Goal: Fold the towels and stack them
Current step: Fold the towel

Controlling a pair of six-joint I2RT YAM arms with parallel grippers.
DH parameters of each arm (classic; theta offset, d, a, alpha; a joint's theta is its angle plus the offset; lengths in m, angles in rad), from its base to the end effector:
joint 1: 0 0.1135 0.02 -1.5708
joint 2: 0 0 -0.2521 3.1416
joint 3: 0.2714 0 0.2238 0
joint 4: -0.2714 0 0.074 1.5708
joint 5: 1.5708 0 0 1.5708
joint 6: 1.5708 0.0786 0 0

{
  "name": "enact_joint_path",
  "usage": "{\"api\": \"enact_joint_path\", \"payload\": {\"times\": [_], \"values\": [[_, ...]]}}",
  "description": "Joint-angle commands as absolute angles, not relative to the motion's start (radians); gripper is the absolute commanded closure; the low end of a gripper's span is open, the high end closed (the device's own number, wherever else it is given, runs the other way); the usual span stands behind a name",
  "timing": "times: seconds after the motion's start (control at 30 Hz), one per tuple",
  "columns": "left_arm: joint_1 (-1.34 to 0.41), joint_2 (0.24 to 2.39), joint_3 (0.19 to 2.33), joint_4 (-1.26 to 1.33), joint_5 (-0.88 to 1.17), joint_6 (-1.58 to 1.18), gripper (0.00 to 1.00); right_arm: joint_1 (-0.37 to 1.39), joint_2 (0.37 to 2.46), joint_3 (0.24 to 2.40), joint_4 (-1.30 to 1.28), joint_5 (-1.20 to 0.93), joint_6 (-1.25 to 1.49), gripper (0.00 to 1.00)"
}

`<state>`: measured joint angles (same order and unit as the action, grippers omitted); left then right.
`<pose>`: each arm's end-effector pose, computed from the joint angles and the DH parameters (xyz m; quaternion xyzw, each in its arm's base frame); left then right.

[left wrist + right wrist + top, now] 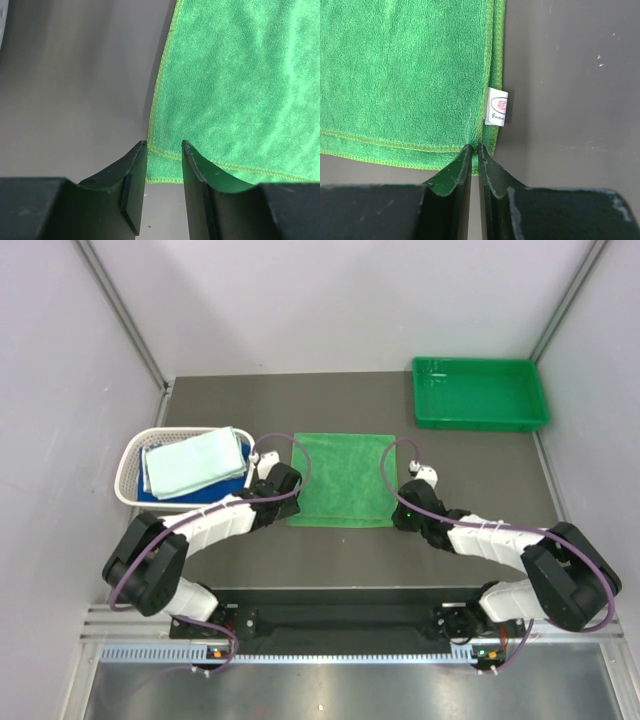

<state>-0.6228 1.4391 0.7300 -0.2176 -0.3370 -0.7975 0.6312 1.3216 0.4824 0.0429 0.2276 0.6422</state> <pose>0.2414 -0.1414 0.1501 -0.1345 0.9270 -0.0828 0.3403 0.2138 0.1343 0.1298 0.0479 0.9197 0.1385 0.3642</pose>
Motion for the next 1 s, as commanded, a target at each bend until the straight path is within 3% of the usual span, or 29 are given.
{"api": "enact_joint_path", "payload": {"times": [0.0, 0.5, 0.97], "values": [[-0.621, 1.462, 0.776, -0.236, -0.371, -0.778, 0.61, 0.652, 1.292, 0.529, 0.045, 0.256, 0.629, 0.91], [-0.618, 1.506, 0.781, -0.221, -0.373, -0.776, 0.62, 0.65, 1.285, 0.523, 0.051, 0.256, 0.629, 0.91], [-0.595, 1.505, 0.805, -0.221, -0.38, -0.755, 0.85, 0.65, 1.273, 0.523, 0.043, 0.261, 0.624, 0.92]]}}
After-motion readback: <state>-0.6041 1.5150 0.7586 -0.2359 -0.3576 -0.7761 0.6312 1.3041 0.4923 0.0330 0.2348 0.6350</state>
